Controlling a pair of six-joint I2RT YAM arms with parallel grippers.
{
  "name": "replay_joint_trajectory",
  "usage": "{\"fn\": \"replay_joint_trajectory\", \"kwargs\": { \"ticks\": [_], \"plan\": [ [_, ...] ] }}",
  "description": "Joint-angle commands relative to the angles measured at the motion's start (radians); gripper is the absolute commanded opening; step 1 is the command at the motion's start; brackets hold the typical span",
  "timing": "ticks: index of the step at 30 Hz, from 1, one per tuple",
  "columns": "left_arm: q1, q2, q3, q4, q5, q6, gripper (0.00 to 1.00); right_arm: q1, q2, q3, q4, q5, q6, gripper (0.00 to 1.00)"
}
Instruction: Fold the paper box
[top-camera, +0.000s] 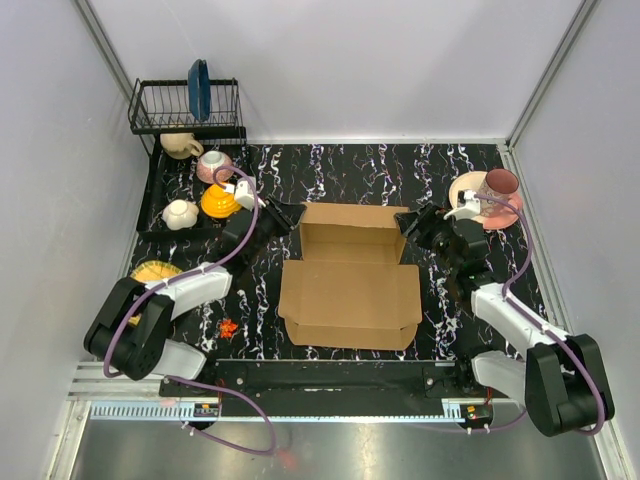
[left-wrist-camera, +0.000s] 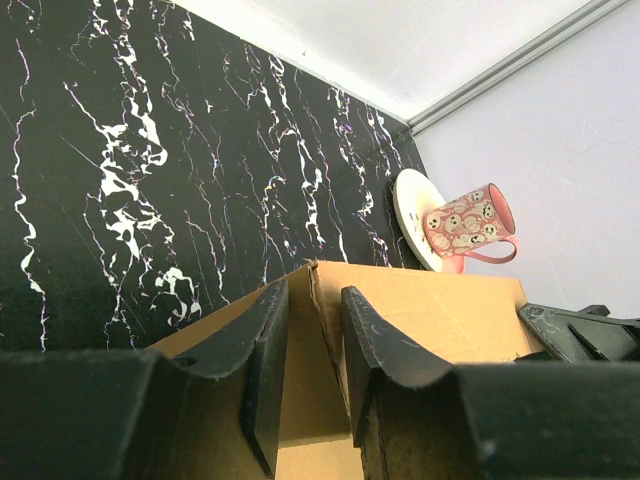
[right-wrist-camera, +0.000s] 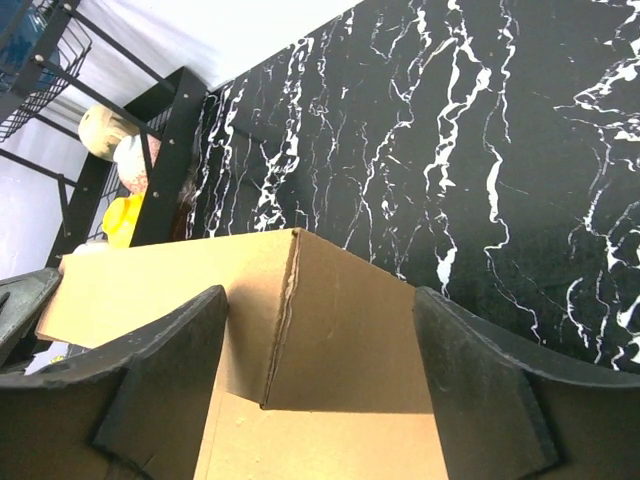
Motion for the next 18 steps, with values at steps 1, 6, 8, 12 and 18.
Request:
{"fn": "replay_joint_trajectory", "kwargs": {
  "ticks": [1,6,8,12,18],
  "plan": [
    [-0.002,0.044,0.007,-0.09,0.044,0.019,0.3,0.0,0.042,-0.031,0.056,-0.047,0.004,0.77],
    [-0.002,0.056,-0.013,-0.047,0.044,-0.001,0.29,0.0,0.067,-0.082,0.105,-0.044,0.036,0.48],
    [-0.002,0.064,-0.039,-0.012,0.041,-0.025,0.27,0.001,0.07,-0.117,0.128,-0.041,0.055,0.44],
    [-0.004,0.084,-0.082,0.077,0.042,-0.063,0.25,0.0,0.096,-0.166,0.157,-0.039,0.078,0.37],
    [-0.012,0.118,-0.11,0.127,0.047,-0.091,0.25,0.001,0.116,-0.197,0.151,-0.019,0.084,0.34]
  ]
}}
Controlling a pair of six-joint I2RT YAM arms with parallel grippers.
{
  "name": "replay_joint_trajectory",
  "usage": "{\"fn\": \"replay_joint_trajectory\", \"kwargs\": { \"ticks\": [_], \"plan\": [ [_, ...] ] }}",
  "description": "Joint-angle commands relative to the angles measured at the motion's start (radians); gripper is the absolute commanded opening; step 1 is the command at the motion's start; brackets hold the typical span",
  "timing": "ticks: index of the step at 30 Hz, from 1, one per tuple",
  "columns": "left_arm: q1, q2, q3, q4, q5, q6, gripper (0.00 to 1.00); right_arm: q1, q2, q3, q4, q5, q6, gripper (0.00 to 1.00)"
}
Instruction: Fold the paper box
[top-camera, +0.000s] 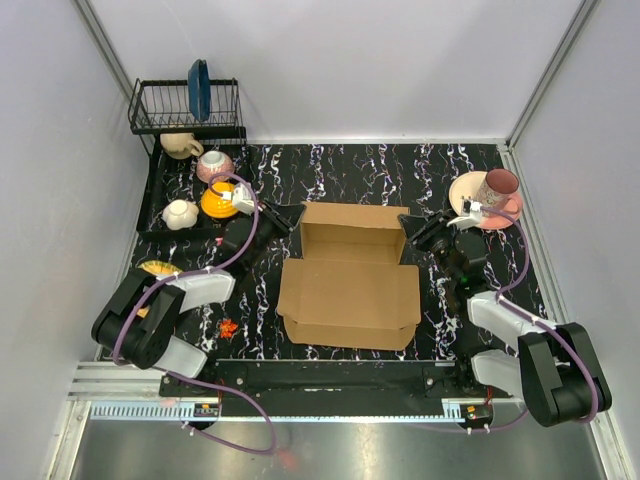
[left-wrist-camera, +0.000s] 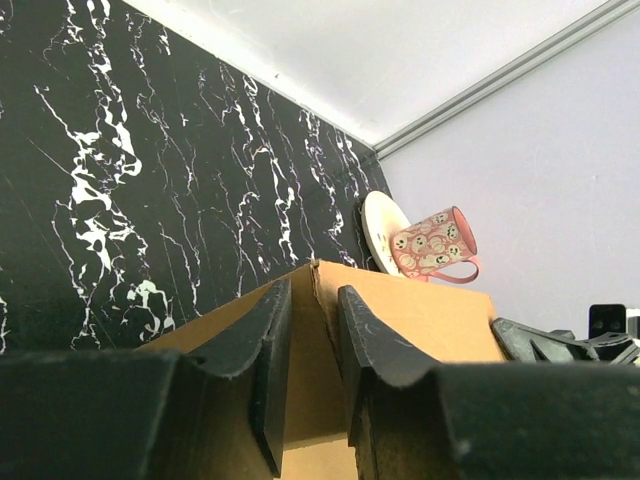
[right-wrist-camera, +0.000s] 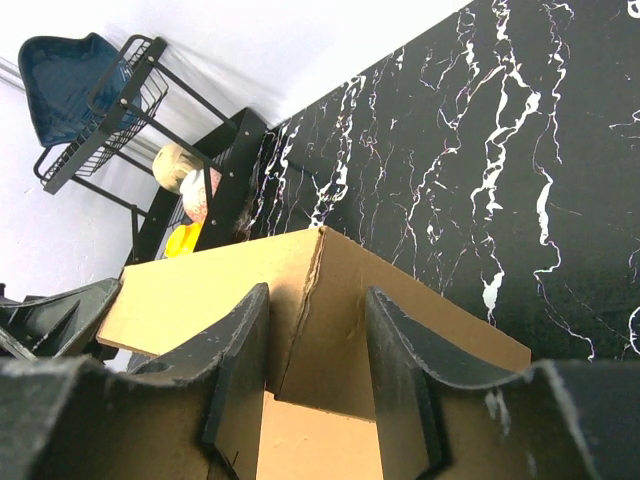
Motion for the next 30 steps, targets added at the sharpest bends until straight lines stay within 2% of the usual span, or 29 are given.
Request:
{"fn": "replay_joint_trajectory", "kwargs": {
  "ticks": [1,23,27,29,30],
  "plan": [
    [-0.017,0.058,-0.05,-0.079,0.044,-0.013,0.25,0.004,0.053,-0.067,-0.187,0.011,-0.019,0.34],
    [-0.057,0.133,-0.125,0.004,0.008,-0.042,0.24,0.004,0.085,-0.099,-0.248,0.054,0.032,0.3],
    [-0.057,0.124,-0.126,0.015,0.007,-0.049,0.24,0.004,0.08,-0.109,-0.229,0.062,0.053,0.39],
    [-0.057,0.101,-0.119,0.004,0.008,-0.048,0.26,0.004,0.045,-0.095,-0.248,0.056,0.058,0.51],
    [-0.055,0.09,-0.114,-0.008,0.008,-0.045,0.28,0.004,0.025,-0.084,-0.289,0.056,0.058,0.63]
  ]
}}
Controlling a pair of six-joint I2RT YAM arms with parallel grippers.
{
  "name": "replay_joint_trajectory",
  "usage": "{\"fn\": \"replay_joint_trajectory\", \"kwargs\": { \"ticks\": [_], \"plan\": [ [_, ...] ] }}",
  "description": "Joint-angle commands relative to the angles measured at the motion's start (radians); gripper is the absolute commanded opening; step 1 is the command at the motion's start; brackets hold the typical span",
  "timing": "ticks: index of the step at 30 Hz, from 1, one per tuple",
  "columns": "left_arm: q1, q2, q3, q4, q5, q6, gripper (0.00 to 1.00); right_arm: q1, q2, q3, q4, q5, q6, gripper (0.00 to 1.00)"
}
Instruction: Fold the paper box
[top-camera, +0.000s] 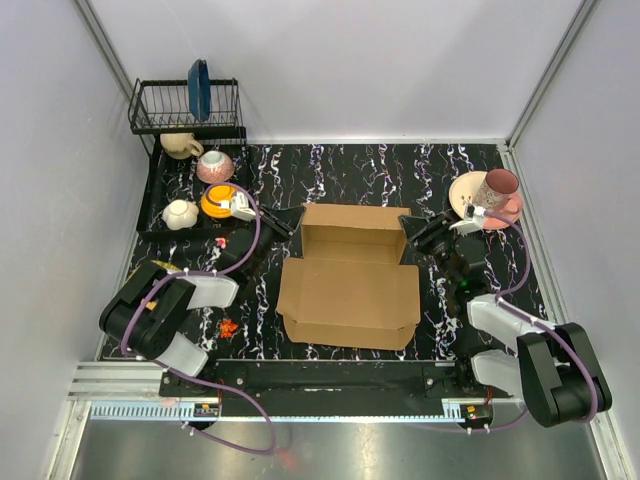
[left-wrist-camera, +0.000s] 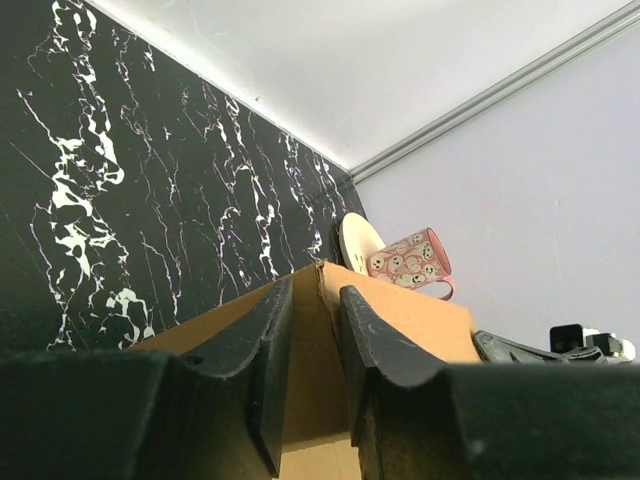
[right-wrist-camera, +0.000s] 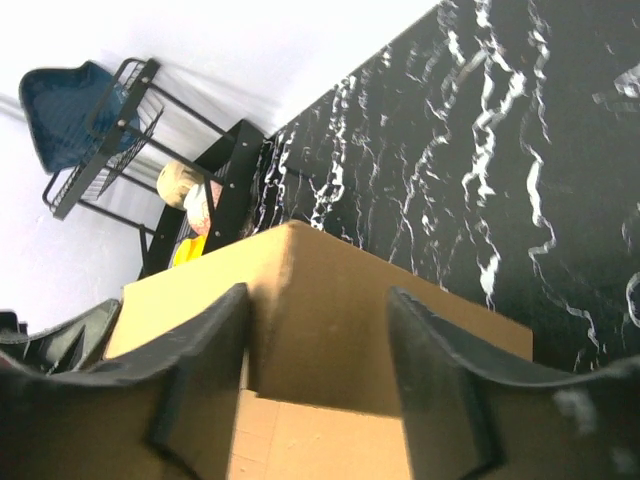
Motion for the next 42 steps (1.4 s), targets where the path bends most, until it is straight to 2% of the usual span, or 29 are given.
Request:
{"fn": "replay_joint_trajectory", "kwargs": {
  "ticks": [1,4,7,13,19,21,24,25,28,30,31,32,34,35,38,40,41,42],
  "plan": [
    [-0.03,0.009,-0.033,-0.262,0.064,0.022,0.33,0.003,-0.044,-0.022,-0.377,0.022,-0.017,0.68],
    [-0.029,-0.045,-0.008,-0.326,0.053,0.039,0.4,0.003,-0.148,0.053,-0.517,0.062,-0.039,0.8],
    [-0.024,-0.099,0.015,-0.395,0.041,0.062,0.48,0.003,-0.22,0.133,-0.638,0.114,-0.099,0.85],
    [0.014,-0.192,0.076,-0.522,0.003,0.104,0.59,0.002,-0.312,0.294,-0.807,0.154,-0.203,0.9],
    [0.04,-0.24,0.177,-0.685,0.01,0.159,0.66,0.003,-0.331,0.415,-0.93,0.162,-0.284,0.93],
    [0.042,-0.281,0.182,-0.723,-0.045,0.177,0.68,0.005,-0.336,0.446,-0.954,0.121,-0.338,0.93],
    [0.045,-0.339,0.19,-0.789,-0.147,0.202,0.77,0.028,-0.302,0.555,-1.042,0.127,-0.419,0.94],
    [0.046,-0.356,0.202,-0.809,-0.173,0.208,0.81,0.063,-0.276,0.604,-1.06,0.163,-0.444,0.94],
    [0.051,-0.376,0.254,-0.889,-0.218,0.208,0.85,0.133,-0.235,0.681,-1.103,0.257,-0.543,0.94],
    [0.051,-0.411,0.272,-0.924,-0.232,0.213,0.85,0.259,-0.204,0.731,-1.128,0.33,-0.663,0.96],
    [0.051,-0.43,0.277,-0.956,-0.247,0.21,0.85,0.311,-0.154,0.797,-1.14,0.451,-0.715,0.97],
    [0.051,-0.479,0.274,-0.967,-0.25,0.202,0.85,0.43,-0.121,0.831,-1.148,0.52,-0.846,0.97],
    [0.051,-0.561,0.253,-0.998,-0.26,0.193,0.84,0.531,-0.043,0.895,-1.136,0.678,-0.982,0.98],
    [0.051,-0.591,0.245,-1.018,-0.263,0.19,0.84,0.627,-0.026,0.897,-1.111,0.722,-1.13,0.99],
    [0.049,-0.735,0.19,-1.078,-0.269,0.188,0.83,0.741,0.006,0.871,-1.039,0.823,-1.363,1.0],
    [0.051,-0.851,0.141,-1.122,-0.281,0.184,0.83,0.856,0.005,0.81,-1.019,0.896,-1.447,0.99],
    [0.049,-0.888,0.125,-1.132,-0.287,0.187,0.83,0.89,0.003,0.773,-1.002,0.932,-1.543,0.99],
    [0.049,-0.922,0.11,-1.165,-0.293,0.185,0.83,0.94,0.002,0.733,-0.934,0.969,-1.591,0.99]
  ]
}}
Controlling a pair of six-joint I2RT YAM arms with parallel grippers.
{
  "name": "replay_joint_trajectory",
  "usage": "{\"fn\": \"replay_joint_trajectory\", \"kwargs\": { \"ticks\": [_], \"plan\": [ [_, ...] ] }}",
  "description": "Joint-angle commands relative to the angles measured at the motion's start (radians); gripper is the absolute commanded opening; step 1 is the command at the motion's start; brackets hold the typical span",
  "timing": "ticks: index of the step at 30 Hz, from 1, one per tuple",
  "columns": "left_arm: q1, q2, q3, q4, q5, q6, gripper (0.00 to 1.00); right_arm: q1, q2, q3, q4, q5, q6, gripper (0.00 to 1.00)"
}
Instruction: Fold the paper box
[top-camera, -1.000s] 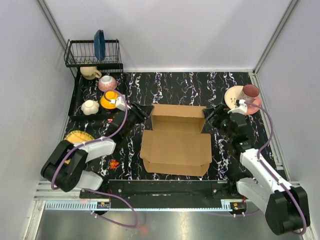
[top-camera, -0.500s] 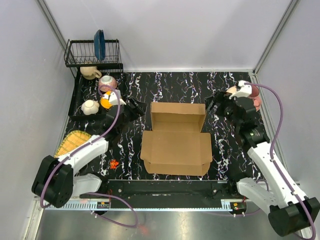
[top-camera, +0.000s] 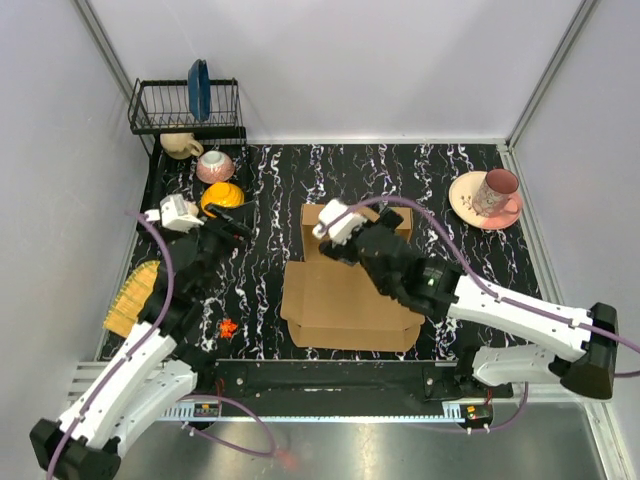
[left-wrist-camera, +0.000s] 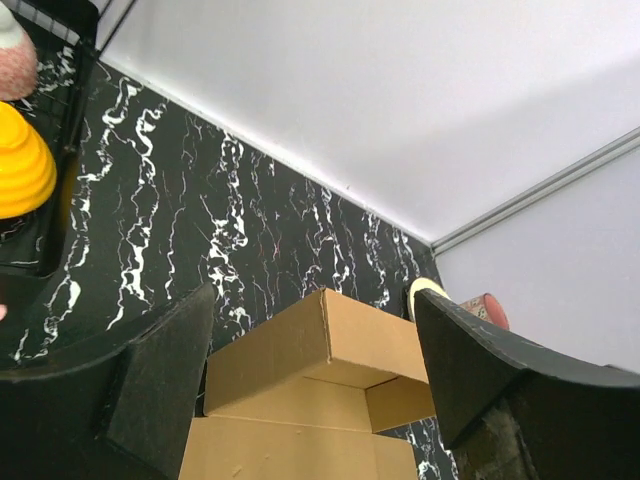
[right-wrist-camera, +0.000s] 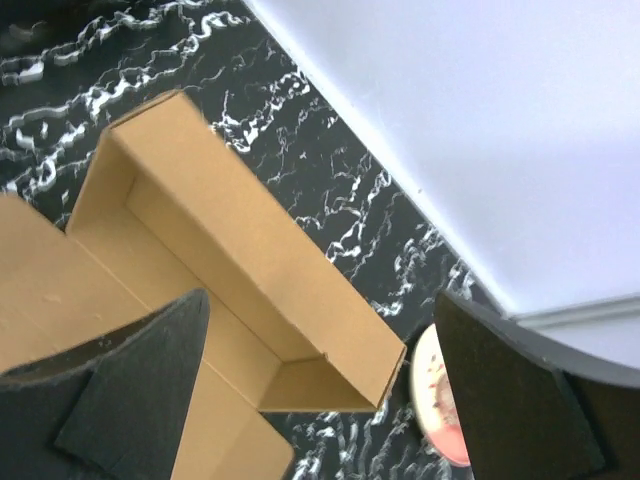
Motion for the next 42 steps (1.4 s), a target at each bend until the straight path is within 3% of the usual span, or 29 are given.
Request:
{"fn": "replay_joint_trajectory", "kwargs": {
  "ticks": [1,8,19,30,37,41,42],
  "plan": [
    [0.003,-0.182,-0.089,-0.122,-0.053,-0.001,0.83,0.146,-0.012,-0.159,0.145,0.304,-0.406,0.99],
    [0.003,-0.282,-0.135,-0.202,-0.07,0.018,0.83,0.152,0.001,-0.198,0.168,0.291,-0.399,0.99],
    [0.003,-0.294,-0.153,-0.216,-0.033,0.012,0.83,0.146,0.221,-0.152,0.211,0.217,-0.4,0.99],
    [0.003,-0.29,-0.163,-0.21,-0.027,0.01,0.83,0.039,0.376,-0.046,0.286,0.262,-0.461,0.96],
    [0.003,-0.304,-0.169,-0.211,-0.033,0.013,0.83,0.02,0.41,-0.025,0.272,0.257,-0.477,0.72],
    [0.003,-0.296,-0.169,-0.205,-0.03,0.013,0.83,0.02,0.394,-0.044,0.271,0.246,-0.475,0.46],
    [0.004,-0.291,-0.169,-0.202,-0.026,0.012,0.83,0.019,0.388,-0.054,0.271,0.243,-0.475,0.43]
  ]
}}
